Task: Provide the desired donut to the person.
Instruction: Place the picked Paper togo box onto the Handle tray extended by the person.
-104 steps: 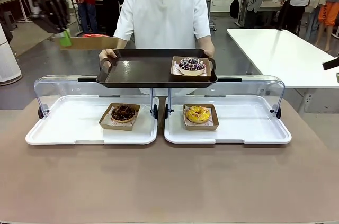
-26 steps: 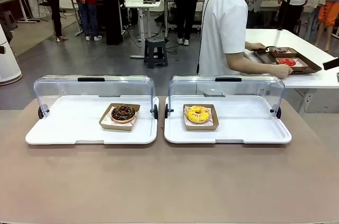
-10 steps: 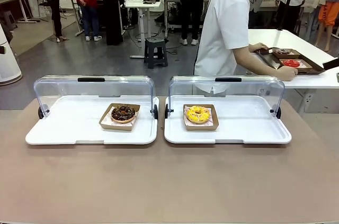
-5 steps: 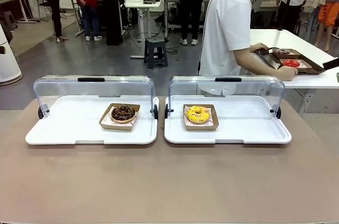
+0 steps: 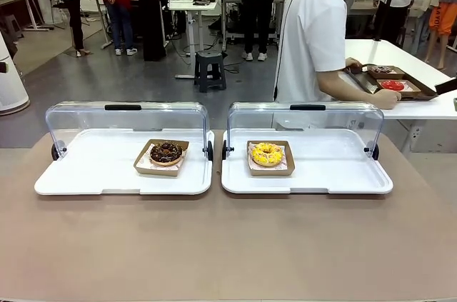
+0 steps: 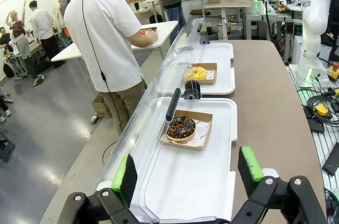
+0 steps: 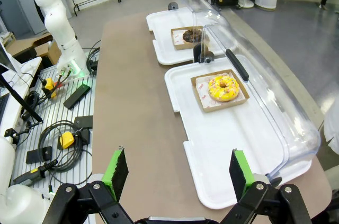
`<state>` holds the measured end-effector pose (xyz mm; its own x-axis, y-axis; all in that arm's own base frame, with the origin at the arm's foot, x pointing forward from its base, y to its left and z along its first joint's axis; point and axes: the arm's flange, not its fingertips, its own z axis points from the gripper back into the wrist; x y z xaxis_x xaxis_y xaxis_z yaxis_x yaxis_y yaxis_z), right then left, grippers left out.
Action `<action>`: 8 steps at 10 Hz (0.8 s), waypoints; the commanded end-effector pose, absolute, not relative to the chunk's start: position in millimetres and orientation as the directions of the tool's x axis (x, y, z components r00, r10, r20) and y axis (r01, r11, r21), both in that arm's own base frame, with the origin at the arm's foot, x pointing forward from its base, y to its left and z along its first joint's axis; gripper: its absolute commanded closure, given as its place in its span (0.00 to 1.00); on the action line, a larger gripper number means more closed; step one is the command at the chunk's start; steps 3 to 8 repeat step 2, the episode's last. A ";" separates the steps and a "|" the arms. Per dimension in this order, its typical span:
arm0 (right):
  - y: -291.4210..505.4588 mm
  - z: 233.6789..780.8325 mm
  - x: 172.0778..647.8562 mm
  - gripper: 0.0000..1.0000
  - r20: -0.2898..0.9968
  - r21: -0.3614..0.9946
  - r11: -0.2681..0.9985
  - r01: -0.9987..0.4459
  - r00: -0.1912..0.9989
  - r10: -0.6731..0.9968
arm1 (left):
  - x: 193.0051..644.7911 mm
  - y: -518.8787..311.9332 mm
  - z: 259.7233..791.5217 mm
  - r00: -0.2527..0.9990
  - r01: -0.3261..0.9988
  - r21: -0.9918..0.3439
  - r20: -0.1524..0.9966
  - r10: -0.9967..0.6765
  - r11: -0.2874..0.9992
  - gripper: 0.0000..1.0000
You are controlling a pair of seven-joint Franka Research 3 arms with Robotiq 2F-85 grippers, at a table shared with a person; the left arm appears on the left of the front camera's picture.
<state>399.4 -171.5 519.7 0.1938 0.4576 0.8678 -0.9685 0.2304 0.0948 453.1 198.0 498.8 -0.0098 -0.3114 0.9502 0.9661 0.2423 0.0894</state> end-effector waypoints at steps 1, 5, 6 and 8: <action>-170.3 520.4 399.3 0.00 0.871 0.093 0.226 -0.970 0.189 0.453 | 454.1 198.8 499.9 -0.018 0.962 0.101 0.951 -0.309 0.252 0.00; -170.3 520.4 399.3 0.00 0.871 0.093 0.226 -0.970 0.189 0.453 | 454.1 198.8 499.9 -0.018 0.962 0.101 0.951 -0.309 0.252 0.00; -170.3 520.4 399.3 0.00 0.871 0.093 0.226 -0.970 0.189 0.453 | 454.1 198.8 499.9 -0.018 0.962 0.101 0.951 -0.309 0.252 0.00; -170.3 520.4 399.3 0.00 0.871 0.093 0.226 -0.970 0.189 0.453 | 454.1 198.8 499.9 -0.018 0.962 0.101 0.951 -0.309 0.252 0.00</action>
